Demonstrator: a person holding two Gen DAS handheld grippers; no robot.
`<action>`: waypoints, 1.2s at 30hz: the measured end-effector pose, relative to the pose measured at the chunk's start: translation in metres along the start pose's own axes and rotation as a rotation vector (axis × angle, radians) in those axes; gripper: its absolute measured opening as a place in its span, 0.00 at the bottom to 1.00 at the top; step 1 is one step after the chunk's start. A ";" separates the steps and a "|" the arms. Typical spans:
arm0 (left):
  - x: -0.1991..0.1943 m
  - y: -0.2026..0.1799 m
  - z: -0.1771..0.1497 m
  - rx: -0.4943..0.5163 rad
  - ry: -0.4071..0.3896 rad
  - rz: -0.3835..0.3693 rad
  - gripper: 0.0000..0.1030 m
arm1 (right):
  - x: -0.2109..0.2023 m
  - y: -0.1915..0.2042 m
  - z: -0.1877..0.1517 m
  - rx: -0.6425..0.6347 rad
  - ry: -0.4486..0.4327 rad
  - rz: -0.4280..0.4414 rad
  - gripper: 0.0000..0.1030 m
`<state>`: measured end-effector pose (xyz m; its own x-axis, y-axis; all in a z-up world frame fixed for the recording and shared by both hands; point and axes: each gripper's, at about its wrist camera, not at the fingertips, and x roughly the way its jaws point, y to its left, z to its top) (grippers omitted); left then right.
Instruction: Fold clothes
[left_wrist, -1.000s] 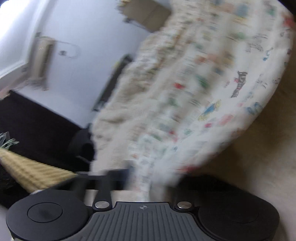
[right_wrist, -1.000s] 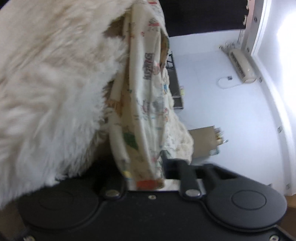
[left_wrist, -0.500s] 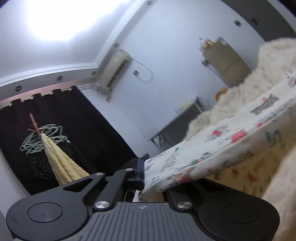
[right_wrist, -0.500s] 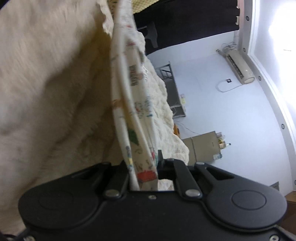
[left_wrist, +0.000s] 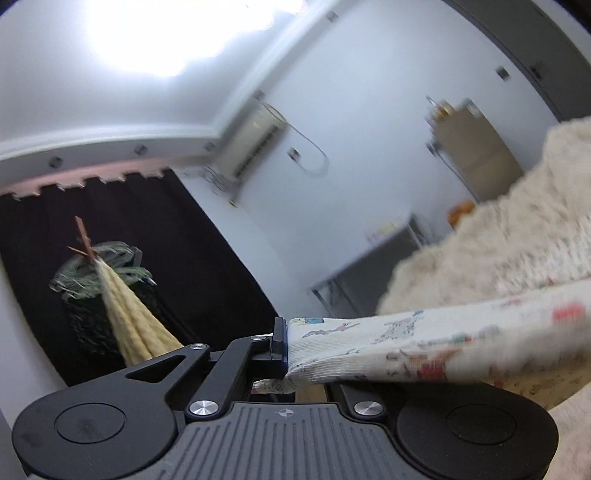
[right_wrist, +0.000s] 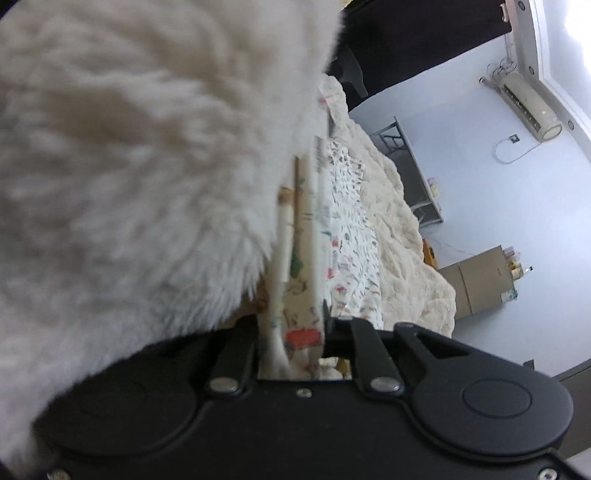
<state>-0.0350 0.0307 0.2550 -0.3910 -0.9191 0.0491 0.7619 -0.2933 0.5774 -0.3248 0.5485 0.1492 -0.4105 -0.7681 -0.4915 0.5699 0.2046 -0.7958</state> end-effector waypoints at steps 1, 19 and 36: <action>0.004 -0.004 -0.004 -0.020 0.007 -0.016 0.01 | 0.000 -0.001 0.001 0.003 -0.010 -0.005 0.19; 0.177 -0.084 0.124 0.054 0.006 -0.210 0.01 | 0.017 -0.112 -0.070 0.435 -0.213 0.084 0.04; 0.372 -0.357 0.140 0.467 0.270 -0.546 0.01 | 0.102 -0.185 -0.198 0.798 -0.061 0.236 0.03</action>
<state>-0.5248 -0.1698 0.1813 -0.4640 -0.7258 -0.5079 0.1764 -0.6376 0.7499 -0.6132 0.5518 0.1764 -0.1913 -0.7949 -0.5758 0.9787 -0.1098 -0.1735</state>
